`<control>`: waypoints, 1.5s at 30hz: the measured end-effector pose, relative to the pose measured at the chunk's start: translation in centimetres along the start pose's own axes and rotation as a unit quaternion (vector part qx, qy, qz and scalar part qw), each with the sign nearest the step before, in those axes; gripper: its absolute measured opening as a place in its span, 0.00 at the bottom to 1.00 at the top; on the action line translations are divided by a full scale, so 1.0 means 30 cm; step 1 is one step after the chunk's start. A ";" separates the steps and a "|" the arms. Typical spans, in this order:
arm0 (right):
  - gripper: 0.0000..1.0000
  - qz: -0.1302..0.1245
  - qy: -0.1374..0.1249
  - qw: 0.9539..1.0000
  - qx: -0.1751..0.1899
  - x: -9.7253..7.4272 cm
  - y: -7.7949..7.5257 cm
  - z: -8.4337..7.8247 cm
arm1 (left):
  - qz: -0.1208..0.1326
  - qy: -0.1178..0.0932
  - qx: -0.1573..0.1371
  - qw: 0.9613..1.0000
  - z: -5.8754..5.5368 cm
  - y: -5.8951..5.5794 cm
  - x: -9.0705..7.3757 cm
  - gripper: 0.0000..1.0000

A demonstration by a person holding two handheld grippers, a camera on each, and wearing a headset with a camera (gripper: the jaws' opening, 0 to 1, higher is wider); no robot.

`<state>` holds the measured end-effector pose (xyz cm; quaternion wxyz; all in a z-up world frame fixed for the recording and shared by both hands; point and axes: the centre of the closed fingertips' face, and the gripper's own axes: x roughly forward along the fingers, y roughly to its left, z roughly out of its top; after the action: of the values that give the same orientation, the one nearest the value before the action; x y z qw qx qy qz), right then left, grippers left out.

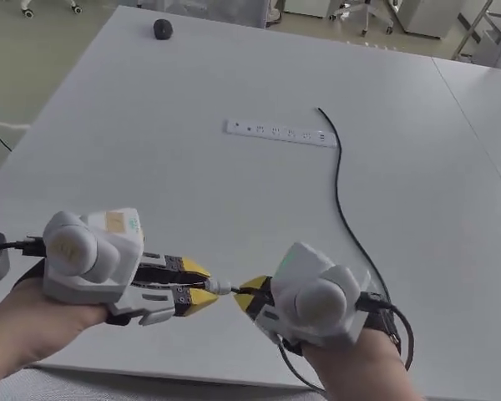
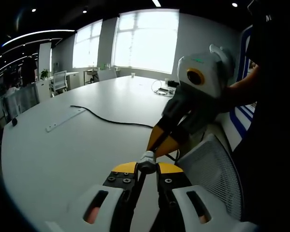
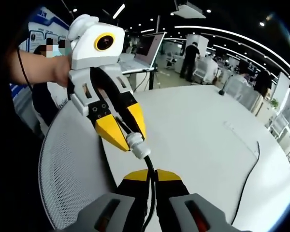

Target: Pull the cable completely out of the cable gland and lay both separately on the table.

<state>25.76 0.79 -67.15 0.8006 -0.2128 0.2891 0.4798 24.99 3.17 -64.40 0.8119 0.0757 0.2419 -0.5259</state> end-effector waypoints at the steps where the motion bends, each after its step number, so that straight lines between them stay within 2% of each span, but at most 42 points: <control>1: 0.00 -0.002 0.000 1.000 0.005 -0.001 -0.007 -0.003 | 0.001 0.000 0.000 1.000 0.000 0.002 -0.001 0.15; 4: 0.00 -0.001 0.003 0.999 0.053 -0.001 -0.022 -0.024 | 0.003 -0.003 -0.001 1.000 -0.001 0.007 -0.004 0.15; 6: 0.00 0.001 0.003 0.996 0.094 -0.002 -0.032 -0.038 | 0.005 -0.005 -0.001 1.000 0.000 0.010 -0.009 0.15; 12: 0.00 0.003 0.007 0.992 0.128 0.017 -0.043 -0.070 | 0.010 -0.002 0.004 1.000 -0.007 0.008 -0.017 0.15; 22: 0.00 -0.004 0.024 0.979 0.203 0.031 -0.066 -0.128 | 0.014 -0.004 -0.001 1.000 -0.019 0.015 -0.030 0.15; 25: 0.00 -0.003 0.023 0.977 0.210 0.031 -0.066 -0.132 | 0.015 -0.005 -0.001 1.000 -0.020 0.017 -0.029 0.15; 27: 0.00 -0.002 0.019 0.978 0.207 0.031 -0.065 -0.129 | 0.017 -0.004 0.000 1.000 -0.023 0.020 -0.029 0.15; 29: 0.00 -0.007 -0.005 0.985 0.171 0.026 -0.076 -0.106 | 0.019 -0.003 -0.002 1.000 -0.025 0.026 -0.034 0.15; 31: 0.00 -0.005 -0.029 0.989 0.148 0.012 -0.075 -0.081 | 0.028 -0.007 -0.011 1.000 -0.023 0.049 -0.049 0.15; 35: 0.01 0.001 -0.039 0.988 0.152 -0.002 -0.071 -0.074 | 0.028 -0.011 -0.011 0.999 -0.016 0.052 -0.058 0.15; 38: 0.02 0.016 -0.034 0.991 0.132 0.002 -0.052 -0.079 | 0.029 -0.008 -0.009 1.000 -0.015 0.051 -0.058 0.15; 40: 0.09 0.006 -0.035 0.993 0.115 -0.002 -0.057 -0.076 | 0.027 -0.007 -0.008 1.000 -0.013 0.046 -0.055 0.15; 42: 0.18 0.002 -0.045 0.994 0.102 -0.018 -0.053 -0.045 | 0.026 -0.005 -0.006 1.000 -0.014 0.040 -0.051 0.15; 43: 0.19 0.003 -0.049 0.994 0.099 -0.025 -0.047 -0.030 | 0.025 -0.003 -0.005 1.000 -0.015 0.037 -0.049 0.15; 45: 0.17 0.000 -0.051 0.997 0.055 -0.037 -0.037 0.014 | 0.023 0.001 -0.008 1.000 -0.020 0.032 -0.046 0.15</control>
<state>26.44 -0.18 -66.02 0.8249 -0.1439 0.2733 0.4734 25.19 4.95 -64.38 0.8243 0.0754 0.2446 -0.5051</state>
